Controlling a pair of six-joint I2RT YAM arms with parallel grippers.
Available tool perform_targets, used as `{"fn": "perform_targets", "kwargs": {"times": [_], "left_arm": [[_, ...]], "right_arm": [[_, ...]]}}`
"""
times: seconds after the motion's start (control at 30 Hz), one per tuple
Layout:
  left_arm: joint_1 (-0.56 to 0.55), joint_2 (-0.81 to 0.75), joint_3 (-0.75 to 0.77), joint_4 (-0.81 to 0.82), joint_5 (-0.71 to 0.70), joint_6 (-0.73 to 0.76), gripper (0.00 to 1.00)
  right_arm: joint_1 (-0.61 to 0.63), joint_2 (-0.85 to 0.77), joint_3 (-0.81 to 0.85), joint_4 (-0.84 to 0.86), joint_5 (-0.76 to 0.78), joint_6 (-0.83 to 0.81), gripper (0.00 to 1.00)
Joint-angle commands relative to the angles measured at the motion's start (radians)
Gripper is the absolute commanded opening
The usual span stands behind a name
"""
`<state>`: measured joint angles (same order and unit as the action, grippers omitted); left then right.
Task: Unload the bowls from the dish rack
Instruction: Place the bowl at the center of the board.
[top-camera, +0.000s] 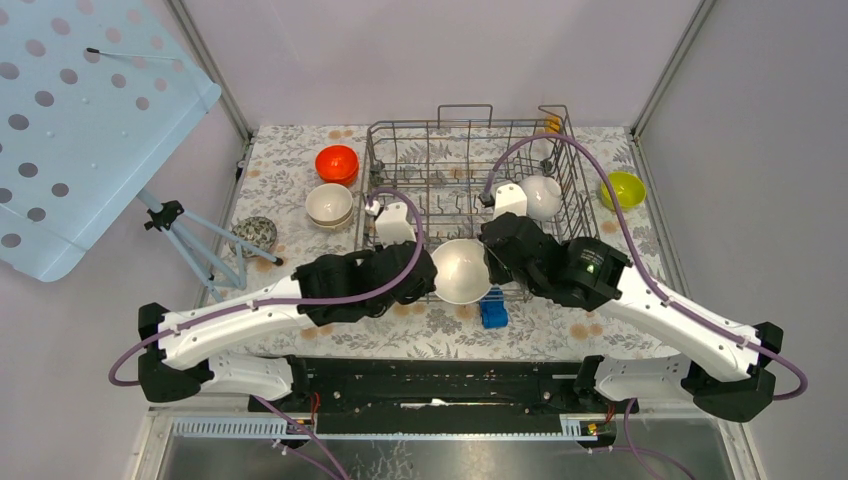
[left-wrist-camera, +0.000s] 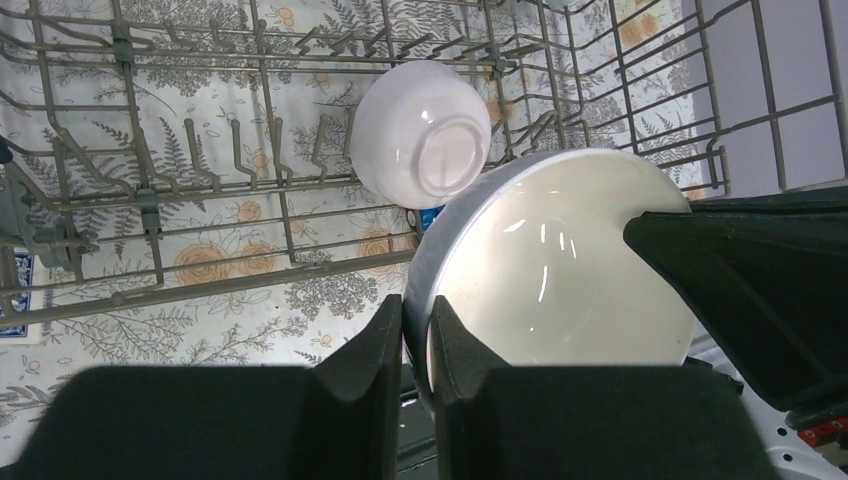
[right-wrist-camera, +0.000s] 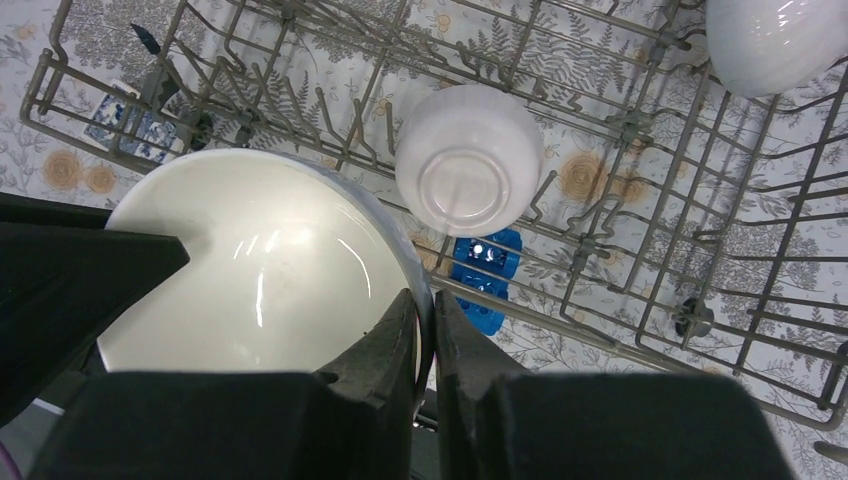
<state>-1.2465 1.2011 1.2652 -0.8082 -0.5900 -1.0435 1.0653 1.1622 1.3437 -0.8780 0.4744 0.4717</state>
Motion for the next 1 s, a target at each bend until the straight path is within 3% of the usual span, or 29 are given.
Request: {"fn": "perform_targets", "kwargs": {"times": [0.0,0.07,0.2,0.37,0.53,0.67,0.8,0.9,0.97], "left_arm": [[-0.002,-0.046,-0.005,0.097,0.017,0.017,0.34],[-0.002,-0.067,-0.014,0.116,0.016,0.031,0.63],[-0.002,-0.118,-0.024,0.152,0.017,0.067,0.97],[-0.002,-0.195,-0.015,0.196,0.005,0.151,0.99],[-0.002,-0.336,-0.093,0.338,-0.072,0.213,0.99],[-0.002,-0.422,-0.195,0.450,-0.127,0.248,0.99],[-0.002,-0.430,-0.241,0.449,-0.185,0.235,0.99],[-0.001,-0.426,-0.280,0.457,-0.196,0.208,0.99],[-0.002,-0.424,-0.303,0.460,-0.192,0.185,0.99]], "right_arm": [[0.001,-0.019,0.052,0.006,0.087,-0.006,0.00],[0.001,-0.018,0.083,-0.014,0.106,-0.007,0.00],[0.001,-0.007,0.133,-0.051,0.136,-0.008,0.00],[-0.041,0.017,0.219,-0.084,0.278,-0.045,0.00],[-0.343,0.018,0.336,0.052,0.199,-0.078,0.00],[-0.492,0.068,0.459,0.132,0.311,-0.086,0.00],[-0.709,0.125,0.511,0.231,0.351,-0.089,0.00],[-0.990,0.193,0.553,0.145,0.200,0.067,0.00],[-1.115,0.204,0.492,0.127,0.132,0.146,0.00]]}}
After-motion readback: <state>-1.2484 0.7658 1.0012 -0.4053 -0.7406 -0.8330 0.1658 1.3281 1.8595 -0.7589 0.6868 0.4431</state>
